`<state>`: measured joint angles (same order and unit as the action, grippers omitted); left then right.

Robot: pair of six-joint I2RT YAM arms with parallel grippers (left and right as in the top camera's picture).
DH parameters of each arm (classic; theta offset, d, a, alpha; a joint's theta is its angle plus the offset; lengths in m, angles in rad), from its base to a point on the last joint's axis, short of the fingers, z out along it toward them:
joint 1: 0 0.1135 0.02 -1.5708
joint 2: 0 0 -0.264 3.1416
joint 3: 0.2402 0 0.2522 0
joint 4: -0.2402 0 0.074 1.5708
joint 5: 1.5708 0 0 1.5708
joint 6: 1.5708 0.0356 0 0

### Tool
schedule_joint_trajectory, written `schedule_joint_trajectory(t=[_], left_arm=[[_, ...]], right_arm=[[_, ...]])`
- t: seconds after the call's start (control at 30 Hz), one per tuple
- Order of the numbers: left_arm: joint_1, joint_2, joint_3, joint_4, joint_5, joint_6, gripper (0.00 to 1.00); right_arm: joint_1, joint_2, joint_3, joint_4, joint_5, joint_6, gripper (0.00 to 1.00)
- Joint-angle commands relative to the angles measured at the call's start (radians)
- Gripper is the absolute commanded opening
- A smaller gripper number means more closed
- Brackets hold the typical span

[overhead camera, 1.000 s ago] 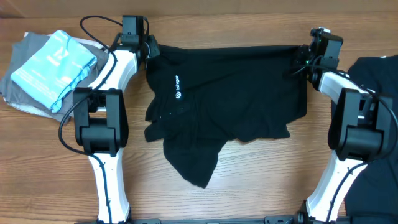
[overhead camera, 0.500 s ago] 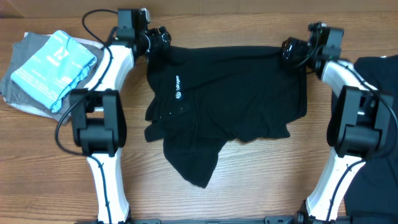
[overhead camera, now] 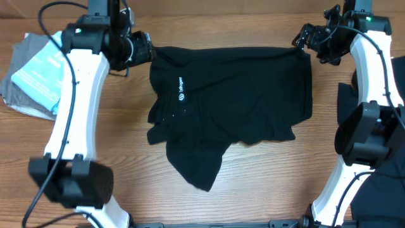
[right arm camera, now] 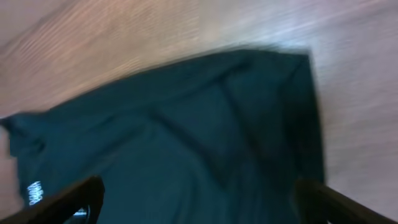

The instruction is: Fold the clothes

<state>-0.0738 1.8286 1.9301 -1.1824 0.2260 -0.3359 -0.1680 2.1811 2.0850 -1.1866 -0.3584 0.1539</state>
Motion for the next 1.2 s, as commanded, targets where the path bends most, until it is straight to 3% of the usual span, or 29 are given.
schedule_joint_trajectory(t=[0.0, 0.47, 0.73, 0.97, 1.17], left_arm=[[-0.06, -0.099, 0.014, -0.066, -0.024, 0.011, 0.67], [-0.282, -0.244, 0.014, -0.343, -0.235, -0.121, 0.72], [-0.32, -0.246, -0.01, -0.408, -0.237, -0.176, 0.72], [-0.34, -0.25, -0.053, -0.426, -0.243, -0.204, 0.72], [-0.418, -0.249, -0.166, -0.377, -0.372, -0.309, 0.74]], right_arm=[[0.013, -0.048, 0.03, -0.087, -0.066, 0.11, 1.0], [0.07, -0.08, 0.029, -0.419, 0.021, 0.104, 1.0], [0.153, -0.277, -0.014, -0.507, 0.055, 0.082, 0.99], [0.174, -0.456, -0.242, -0.494, 0.087, 0.083, 0.99], [0.172, -0.543, -0.535, -0.335, 0.092, 0.085, 0.99]])
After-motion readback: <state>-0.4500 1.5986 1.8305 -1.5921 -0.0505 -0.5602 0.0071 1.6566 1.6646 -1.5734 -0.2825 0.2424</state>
